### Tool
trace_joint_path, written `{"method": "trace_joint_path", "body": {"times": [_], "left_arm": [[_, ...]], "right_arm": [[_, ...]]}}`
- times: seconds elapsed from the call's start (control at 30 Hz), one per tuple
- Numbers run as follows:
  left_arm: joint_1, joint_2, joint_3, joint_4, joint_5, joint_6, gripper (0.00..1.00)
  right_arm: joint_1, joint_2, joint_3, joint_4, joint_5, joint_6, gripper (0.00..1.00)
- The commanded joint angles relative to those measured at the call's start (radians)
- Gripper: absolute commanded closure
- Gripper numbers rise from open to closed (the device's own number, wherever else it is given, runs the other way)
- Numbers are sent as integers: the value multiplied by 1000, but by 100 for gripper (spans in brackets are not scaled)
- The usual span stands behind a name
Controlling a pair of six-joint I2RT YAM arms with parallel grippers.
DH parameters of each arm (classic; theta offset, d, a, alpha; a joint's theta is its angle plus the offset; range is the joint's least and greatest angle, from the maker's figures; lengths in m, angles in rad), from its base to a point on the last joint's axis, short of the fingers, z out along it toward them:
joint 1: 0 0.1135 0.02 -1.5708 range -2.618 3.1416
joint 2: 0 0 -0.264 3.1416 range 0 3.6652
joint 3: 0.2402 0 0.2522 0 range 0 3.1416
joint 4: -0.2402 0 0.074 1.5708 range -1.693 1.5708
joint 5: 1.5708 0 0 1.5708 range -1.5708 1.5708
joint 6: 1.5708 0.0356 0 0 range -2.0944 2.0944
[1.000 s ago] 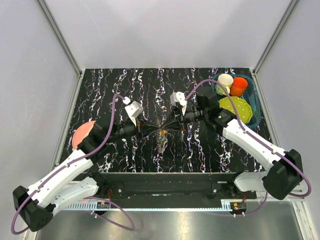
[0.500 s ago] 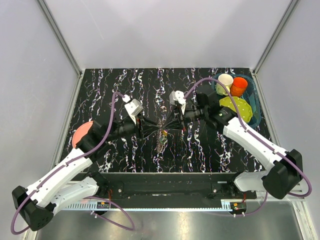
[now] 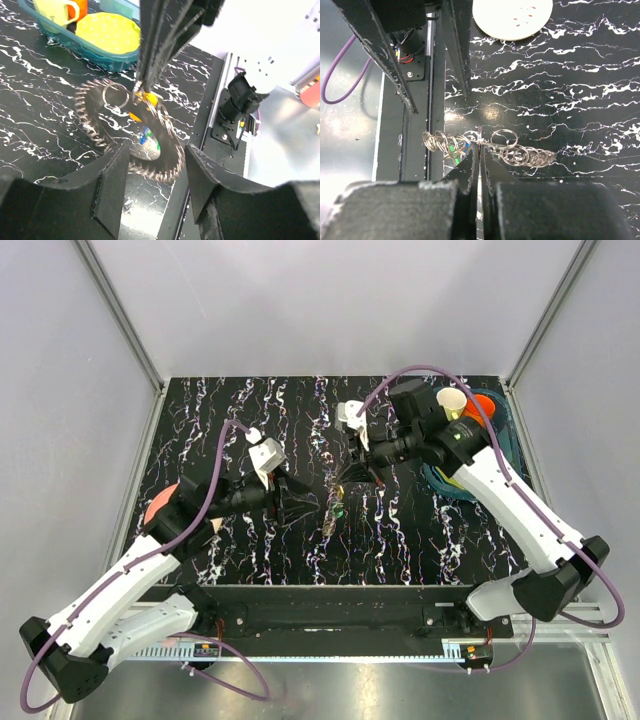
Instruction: Remove the keys from the keyring
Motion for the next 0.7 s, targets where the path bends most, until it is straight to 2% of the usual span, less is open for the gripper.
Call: {"method": "trace_joint_path", "body": {"times": [0.0, 0.1, 0.27, 0.47, 0.67], "left_arm": [[17, 0, 57, -10, 110, 22, 50], [23, -1, 62, -8, 127, 22, 50], [23, 31, 79, -10, 173, 9, 50], [24, 92, 93, 6, 262, -21, 60], [24, 94, 64, 52, 292, -37, 67]], "right_arm": [[17, 57, 159, -254, 56, -66, 100], [34, 92, 228, -337, 74, -59, 100], [117, 124, 280, -374, 109, -37, 100], [166, 150, 305, -378, 111, -23, 100], [180, 155, 312, -375, 105, -25, 100]]}}
